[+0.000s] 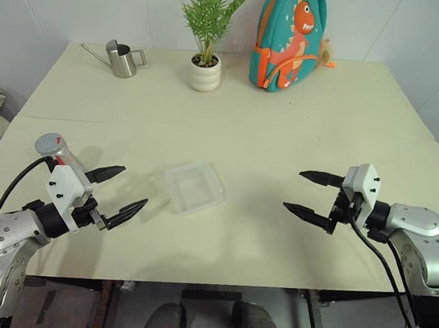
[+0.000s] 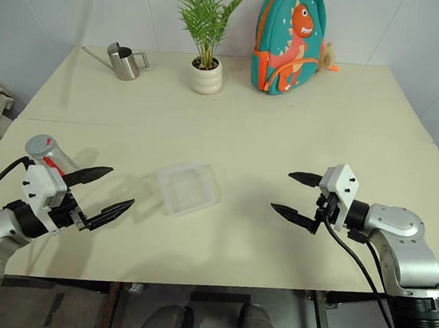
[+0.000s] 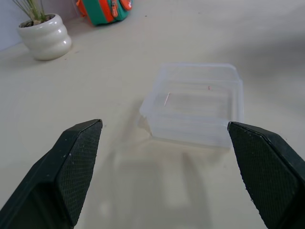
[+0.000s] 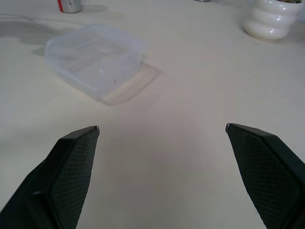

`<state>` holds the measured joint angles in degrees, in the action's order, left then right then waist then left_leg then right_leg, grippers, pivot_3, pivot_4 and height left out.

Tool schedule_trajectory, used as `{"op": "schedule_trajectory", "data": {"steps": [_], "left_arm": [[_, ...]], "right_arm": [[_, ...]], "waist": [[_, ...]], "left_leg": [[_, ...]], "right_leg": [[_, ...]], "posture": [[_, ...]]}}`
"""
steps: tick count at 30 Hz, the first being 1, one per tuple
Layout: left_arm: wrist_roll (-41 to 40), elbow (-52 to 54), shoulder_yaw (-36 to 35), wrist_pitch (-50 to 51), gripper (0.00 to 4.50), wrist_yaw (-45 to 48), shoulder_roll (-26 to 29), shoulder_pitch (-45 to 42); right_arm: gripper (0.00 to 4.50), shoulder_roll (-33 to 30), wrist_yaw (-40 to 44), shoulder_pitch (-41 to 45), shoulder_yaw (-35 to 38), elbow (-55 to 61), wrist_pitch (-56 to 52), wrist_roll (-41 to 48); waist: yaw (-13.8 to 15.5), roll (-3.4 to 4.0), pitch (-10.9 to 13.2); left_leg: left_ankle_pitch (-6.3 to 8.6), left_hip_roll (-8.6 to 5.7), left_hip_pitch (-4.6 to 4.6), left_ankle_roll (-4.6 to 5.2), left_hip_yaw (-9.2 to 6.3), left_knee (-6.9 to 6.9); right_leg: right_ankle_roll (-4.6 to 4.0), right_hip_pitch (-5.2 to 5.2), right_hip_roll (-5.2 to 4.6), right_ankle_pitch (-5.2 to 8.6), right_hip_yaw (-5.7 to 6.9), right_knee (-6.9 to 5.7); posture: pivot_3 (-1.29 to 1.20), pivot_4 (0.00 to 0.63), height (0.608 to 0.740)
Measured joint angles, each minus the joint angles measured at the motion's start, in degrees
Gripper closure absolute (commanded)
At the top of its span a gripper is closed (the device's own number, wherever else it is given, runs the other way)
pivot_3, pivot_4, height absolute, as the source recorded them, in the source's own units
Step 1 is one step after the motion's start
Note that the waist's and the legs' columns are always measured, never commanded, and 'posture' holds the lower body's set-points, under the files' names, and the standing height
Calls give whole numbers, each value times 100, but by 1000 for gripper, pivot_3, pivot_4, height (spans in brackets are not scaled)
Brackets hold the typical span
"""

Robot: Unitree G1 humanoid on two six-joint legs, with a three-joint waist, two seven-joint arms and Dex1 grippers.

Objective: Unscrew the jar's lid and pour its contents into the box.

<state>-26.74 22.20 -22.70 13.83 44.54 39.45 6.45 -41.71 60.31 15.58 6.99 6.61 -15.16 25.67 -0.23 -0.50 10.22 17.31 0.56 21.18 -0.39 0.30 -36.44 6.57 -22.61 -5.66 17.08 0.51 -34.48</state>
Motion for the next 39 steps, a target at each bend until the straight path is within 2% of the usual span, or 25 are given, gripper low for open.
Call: {"op": "schedule_trajectory", "data": {"steps": [8, 13, 14, 18, 19, 23, 25, 27, 39], "left_arm": [[13, 542, -436, 124, 14, -438, -189, 623], [198, 1222, -1033, 490, 14, -1876, -1365, 1356], [252, 1315, -1097, 562, 14, -2144, -1550, 1418], [399, 1692, -1381, 930, 14, -3764, -2893, 1420], [446, 1733, -1382, 1003, 14, -4038, -3053, 1421], [803, 1737, -1335, 1015, 14, -4700, -3270, 1180], [917, 1673, -1326, 1024, 14, -5113, -3470, 814], [1076, 1440, -1304, 1026, 14, -5359, -3436, 493], [1623, 176, -655, 813, 14, -5566, -3149, -742]], "right_arm": [[30, 349, 338, 502, -497, -526, 129, -56], [30, 808, 653, 1686, -903, -1168, 128, -108], [30, 886, 687, 1796, -932, -1227, 133, -110], [30, 1343, 702, 2302, -1142, -1628, 153, -207], [30, 1422, 709, 2386, -1176, -1637, 155, -215], [30, 1612, 816, 2570, -1250, -1674, 272, -234], [30, 1704, 822, 2623, -1279, -1790, 286, -249], [30, 1838, 817, 2659, -1317, -1805, 285, -249], [30, 2186, 737, 2555, -1369, -1504, 219, -243]], "waist": [[-10, -1, 0], [-133, -6, -2], [-132, -8, -2], [-115, -15, -4], [-98, -19, -2], [-36, -22, -3], [-9, -23, -3], [-3, -26, -5], [-1, -27, -6]], "left_leg": [[6, 5, 3, -1, 3, 1], [9, 10, 2, 1, 11, 0], [10, 12, 2, -1, 10, 0], [11, 10, 6, -1, 13, -15], [11, 10, 8, -2, 11, -22], [27, 12, 7, -1, 10, -65], [30, 8, 5, 4, 16, -76], [30, 9, 5, 5, 17, -78], [37, 17, 17, -4, 23, -71]], "right_leg": [[-2, -3, 0, 1, -43, 4], [0, -7, 7, -2, -52, 3], [0, -7, 11, -2, -50, 3], [3, -8, 11, -4, -51, -5], [3, -8, 12, -4, -49, -10], [2, 0, 19, -3, -29, -27], [2, 3, 15, -12, -14, -27], [2, 3, 16, -16, -13, -30], [3, -7, 13, -16, 23, -29]], "posture": [[0, 150, 740], [0, 150, 740], [0, 150, 740], [0, 150, 740], [0, 150, 740], [0, 150, 740], [0, 150, 740], [0, 150, 740], [0, 150, 740]]}}
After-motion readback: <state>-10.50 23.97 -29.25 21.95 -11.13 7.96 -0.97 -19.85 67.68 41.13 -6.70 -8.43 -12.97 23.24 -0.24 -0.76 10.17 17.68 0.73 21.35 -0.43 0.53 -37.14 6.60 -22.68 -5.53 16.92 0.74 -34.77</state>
